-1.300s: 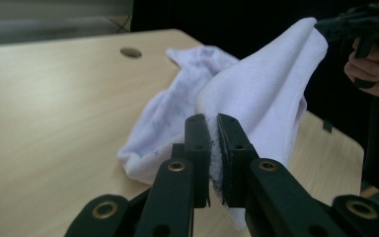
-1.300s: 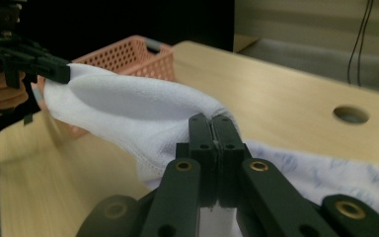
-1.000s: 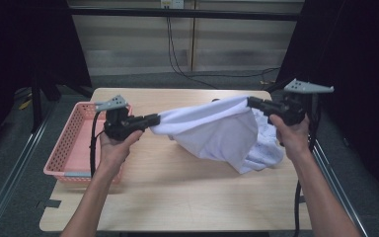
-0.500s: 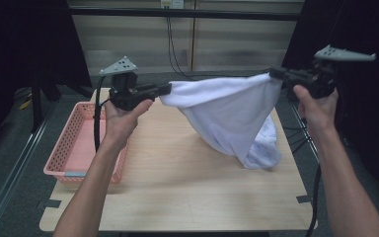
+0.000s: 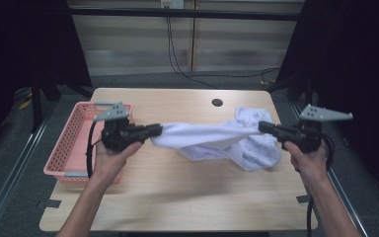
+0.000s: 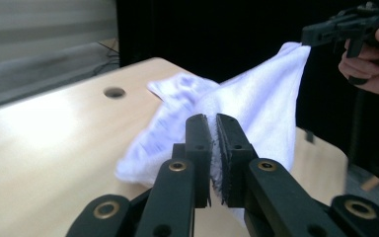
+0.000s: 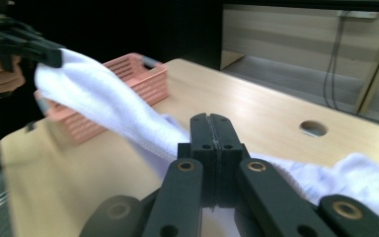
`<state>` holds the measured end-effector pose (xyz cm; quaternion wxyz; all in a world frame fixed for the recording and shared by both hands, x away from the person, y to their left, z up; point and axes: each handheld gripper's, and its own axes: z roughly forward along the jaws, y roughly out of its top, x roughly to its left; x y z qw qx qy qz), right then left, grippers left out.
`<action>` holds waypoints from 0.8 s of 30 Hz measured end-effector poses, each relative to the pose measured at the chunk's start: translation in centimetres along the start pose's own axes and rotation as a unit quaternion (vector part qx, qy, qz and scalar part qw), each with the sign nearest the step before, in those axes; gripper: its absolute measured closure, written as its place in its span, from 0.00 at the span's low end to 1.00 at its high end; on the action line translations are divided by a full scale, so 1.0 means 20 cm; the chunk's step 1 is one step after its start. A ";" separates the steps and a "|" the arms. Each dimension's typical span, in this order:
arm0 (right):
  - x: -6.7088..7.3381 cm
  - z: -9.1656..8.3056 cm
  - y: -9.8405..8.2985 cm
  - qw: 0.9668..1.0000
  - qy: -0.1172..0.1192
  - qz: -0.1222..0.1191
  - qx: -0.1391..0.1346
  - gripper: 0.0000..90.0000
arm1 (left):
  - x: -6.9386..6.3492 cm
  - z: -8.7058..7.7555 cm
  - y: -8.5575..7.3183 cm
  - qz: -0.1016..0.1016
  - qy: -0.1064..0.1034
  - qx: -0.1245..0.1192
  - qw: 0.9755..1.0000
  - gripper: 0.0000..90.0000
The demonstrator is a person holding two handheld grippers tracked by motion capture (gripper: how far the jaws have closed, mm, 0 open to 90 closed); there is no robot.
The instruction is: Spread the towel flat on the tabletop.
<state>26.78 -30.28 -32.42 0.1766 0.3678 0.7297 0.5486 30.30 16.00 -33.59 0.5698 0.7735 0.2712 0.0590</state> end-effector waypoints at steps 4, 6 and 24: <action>0.15 -0.12 -0.16 1.000 0.019 -0.005 0.012 1.00 | -0.12 -0.07 -0.22 -0.007 -0.025 0.018 0.999 0.94; 0.23 -0.17 -0.27 0.999 0.022 -0.005 0.033 1.00 | -0.16 -0.10 -0.35 -0.025 -0.038 0.028 0.999 0.94; 0.22 0.04 -0.72 0.989 0.005 0.004 0.150 0.60 | 0.06 0.17 -0.69 -0.085 -0.020 0.158 0.984 0.72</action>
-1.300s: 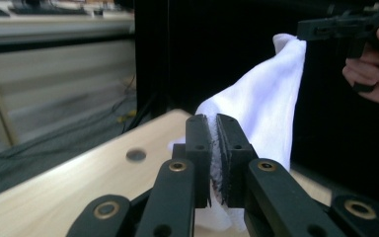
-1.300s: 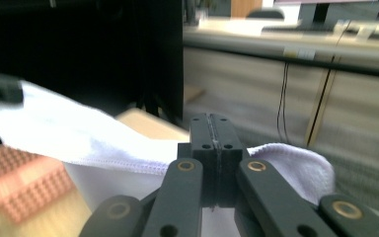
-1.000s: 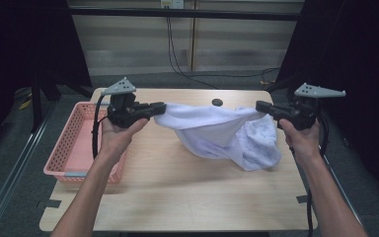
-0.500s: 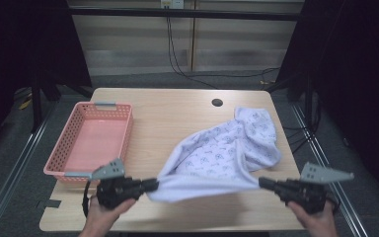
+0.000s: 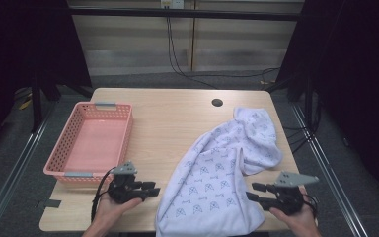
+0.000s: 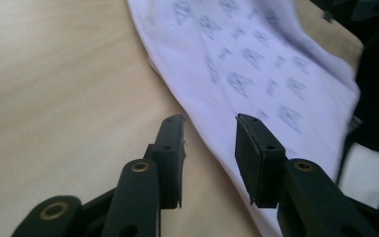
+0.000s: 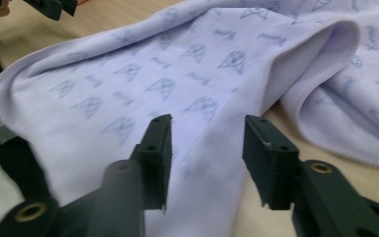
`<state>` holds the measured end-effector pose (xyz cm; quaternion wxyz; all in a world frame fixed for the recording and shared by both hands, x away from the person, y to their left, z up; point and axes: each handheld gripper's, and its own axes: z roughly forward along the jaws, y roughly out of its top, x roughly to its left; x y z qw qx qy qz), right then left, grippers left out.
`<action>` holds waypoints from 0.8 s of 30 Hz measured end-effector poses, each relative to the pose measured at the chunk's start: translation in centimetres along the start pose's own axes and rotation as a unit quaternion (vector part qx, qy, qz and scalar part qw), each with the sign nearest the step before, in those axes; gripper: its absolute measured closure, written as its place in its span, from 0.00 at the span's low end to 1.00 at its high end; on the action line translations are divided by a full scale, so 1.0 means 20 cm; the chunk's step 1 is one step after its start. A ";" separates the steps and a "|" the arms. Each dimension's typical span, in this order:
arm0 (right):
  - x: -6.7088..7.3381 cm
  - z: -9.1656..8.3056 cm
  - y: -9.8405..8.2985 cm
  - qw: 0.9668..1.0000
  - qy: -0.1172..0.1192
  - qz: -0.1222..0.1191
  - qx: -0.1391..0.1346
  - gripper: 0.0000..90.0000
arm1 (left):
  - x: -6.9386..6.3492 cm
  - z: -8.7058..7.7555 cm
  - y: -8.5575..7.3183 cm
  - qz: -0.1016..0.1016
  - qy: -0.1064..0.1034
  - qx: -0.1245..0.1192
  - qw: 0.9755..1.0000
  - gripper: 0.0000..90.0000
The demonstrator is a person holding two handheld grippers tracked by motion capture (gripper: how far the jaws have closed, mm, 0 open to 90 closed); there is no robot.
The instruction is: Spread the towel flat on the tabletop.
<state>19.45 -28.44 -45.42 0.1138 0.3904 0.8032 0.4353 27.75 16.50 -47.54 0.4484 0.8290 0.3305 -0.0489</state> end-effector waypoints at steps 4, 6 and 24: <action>-0.15 0.17 0.11 1.000 -0.016 0.009 0.009 0.50 | 0.05 0.14 0.12 0.015 0.008 0.003 1.000 0.65; -0.21 0.24 0.15 1.000 -0.021 0.014 0.011 0.48 | 0.07 0.19 0.16 0.009 -0.003 -0.006 1.000 0.60; -0.20 0.01 0.06 0.998 -0.024 0.055 -0.025 0.99 | 0.10 0.18 0.14 0.001 0.034 0.015 0.999 0.98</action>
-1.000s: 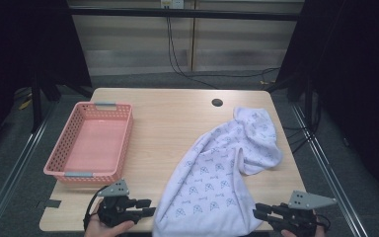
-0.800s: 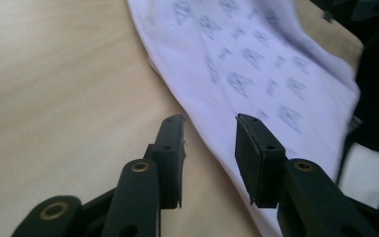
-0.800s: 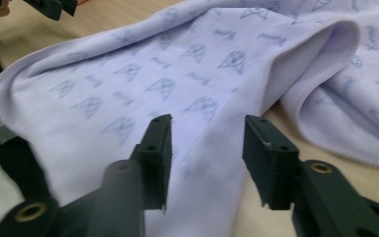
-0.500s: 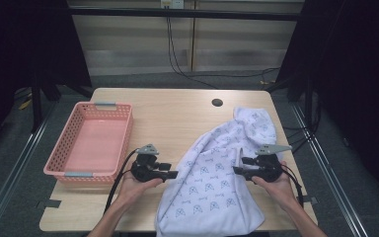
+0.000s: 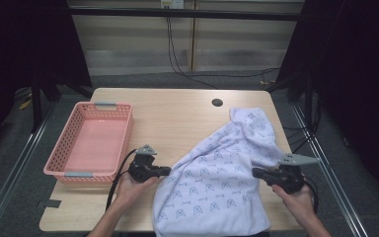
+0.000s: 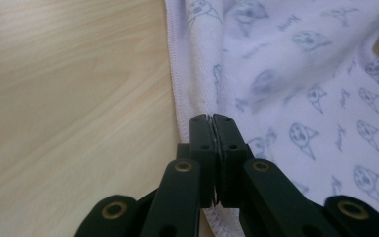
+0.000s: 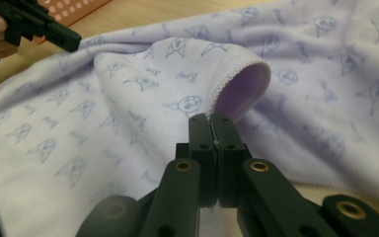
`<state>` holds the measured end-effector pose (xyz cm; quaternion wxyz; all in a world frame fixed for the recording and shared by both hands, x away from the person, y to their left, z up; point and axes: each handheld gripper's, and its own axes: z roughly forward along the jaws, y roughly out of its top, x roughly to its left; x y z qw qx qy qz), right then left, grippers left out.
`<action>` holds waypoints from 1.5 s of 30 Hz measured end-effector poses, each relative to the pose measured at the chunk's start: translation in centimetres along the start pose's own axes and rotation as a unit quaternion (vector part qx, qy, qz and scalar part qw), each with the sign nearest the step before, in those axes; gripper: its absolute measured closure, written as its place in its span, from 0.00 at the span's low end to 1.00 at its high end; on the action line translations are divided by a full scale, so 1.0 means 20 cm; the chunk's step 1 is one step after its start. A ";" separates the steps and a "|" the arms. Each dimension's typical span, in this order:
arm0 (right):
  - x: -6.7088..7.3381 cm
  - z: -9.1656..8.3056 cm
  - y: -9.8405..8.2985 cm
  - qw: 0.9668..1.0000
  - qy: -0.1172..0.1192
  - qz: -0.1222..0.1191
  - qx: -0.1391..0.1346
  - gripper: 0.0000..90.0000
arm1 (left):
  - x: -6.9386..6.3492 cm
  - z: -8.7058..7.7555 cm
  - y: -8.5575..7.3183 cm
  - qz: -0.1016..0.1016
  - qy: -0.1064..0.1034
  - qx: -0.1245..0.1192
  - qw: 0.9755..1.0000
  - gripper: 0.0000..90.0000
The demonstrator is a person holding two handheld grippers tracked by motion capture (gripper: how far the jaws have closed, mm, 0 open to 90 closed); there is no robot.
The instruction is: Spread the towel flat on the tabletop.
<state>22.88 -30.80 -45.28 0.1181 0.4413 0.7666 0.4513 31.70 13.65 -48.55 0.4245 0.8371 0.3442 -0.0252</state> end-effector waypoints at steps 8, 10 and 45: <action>0.09 -0.17 -0.17 1.000 0.025 -0.006 0.017 0.99 | -0.09 -0.20 -0.19 0.004 -0.016 0.012 1.000 0.98; 0.13 -0.19 -0.21 0.999 0.028 -0.014 0.028 0.99 | -0.15 -0.23 -0.25 0.016 -0.028 0.024 0.999 0.98; 0.06 0.31 -0.04 0.986 0.023 -0.081 0.142 0.84 | -0.17 0.14 -0.04 0.091 -0.030 0.061 0.994 0.92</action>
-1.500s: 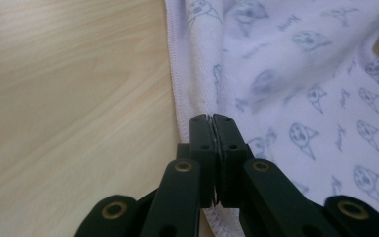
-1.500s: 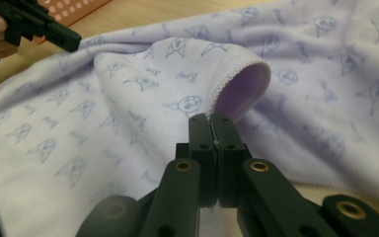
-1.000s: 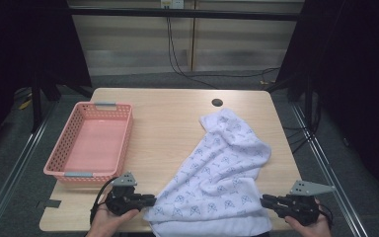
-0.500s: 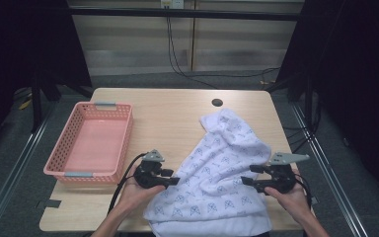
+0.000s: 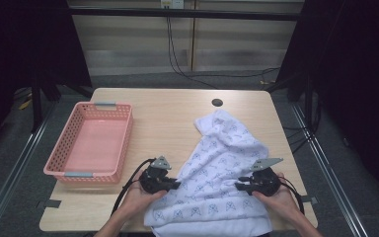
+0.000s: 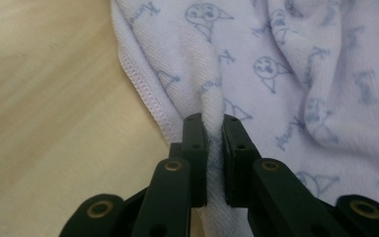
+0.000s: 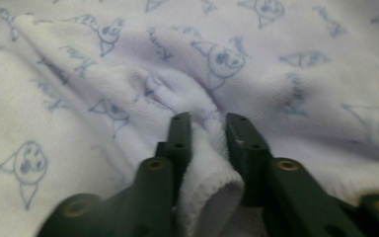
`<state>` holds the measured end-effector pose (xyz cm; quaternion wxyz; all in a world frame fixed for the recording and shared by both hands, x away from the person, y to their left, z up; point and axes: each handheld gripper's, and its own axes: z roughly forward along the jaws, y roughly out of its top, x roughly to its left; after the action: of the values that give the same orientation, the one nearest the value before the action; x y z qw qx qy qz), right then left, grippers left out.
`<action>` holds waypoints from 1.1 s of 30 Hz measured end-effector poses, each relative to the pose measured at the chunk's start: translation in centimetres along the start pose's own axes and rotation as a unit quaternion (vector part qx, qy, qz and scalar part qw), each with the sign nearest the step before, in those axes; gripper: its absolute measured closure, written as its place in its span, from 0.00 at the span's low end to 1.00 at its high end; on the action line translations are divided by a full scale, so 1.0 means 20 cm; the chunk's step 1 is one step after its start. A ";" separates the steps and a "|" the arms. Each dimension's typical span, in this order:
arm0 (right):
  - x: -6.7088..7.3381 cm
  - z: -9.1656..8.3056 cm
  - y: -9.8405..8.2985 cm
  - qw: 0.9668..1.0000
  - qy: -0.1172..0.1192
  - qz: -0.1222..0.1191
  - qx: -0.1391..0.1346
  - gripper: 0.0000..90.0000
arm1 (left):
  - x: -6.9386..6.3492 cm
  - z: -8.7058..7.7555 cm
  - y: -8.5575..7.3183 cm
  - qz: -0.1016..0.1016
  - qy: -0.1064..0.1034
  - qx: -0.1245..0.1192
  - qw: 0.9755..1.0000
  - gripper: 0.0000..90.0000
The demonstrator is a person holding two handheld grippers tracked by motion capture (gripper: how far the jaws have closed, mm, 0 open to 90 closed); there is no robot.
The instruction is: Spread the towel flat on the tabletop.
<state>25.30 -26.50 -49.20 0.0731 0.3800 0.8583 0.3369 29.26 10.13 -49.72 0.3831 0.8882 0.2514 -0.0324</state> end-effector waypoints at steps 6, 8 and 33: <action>0.06 -0.08 -0.10 1.000 0.027 -0.001 0.008 0.90 | -0.12 -0.08 -0.10 -0.002 -0.018 0.021 1.000 0.92; 0.09 -0.10 -0.12 0.999 0.040 -0.008 0.015 0.90 | -0.17 -0.11 -0.14 -0.001 -0.023 0.026 0.999 0.92; -0.08 -0.21 -0.03 0.996 -0.028 0.042 -0.075 0.54 | -0.04 0.10 0.13 -0.013 0.002 -0.031 0.999 0.68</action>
<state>24.47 -30.11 -46.53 0.1116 0.4183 0.8116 0.3923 30.06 7.00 -49.21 0.4093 0.8728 0.2644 -0.0274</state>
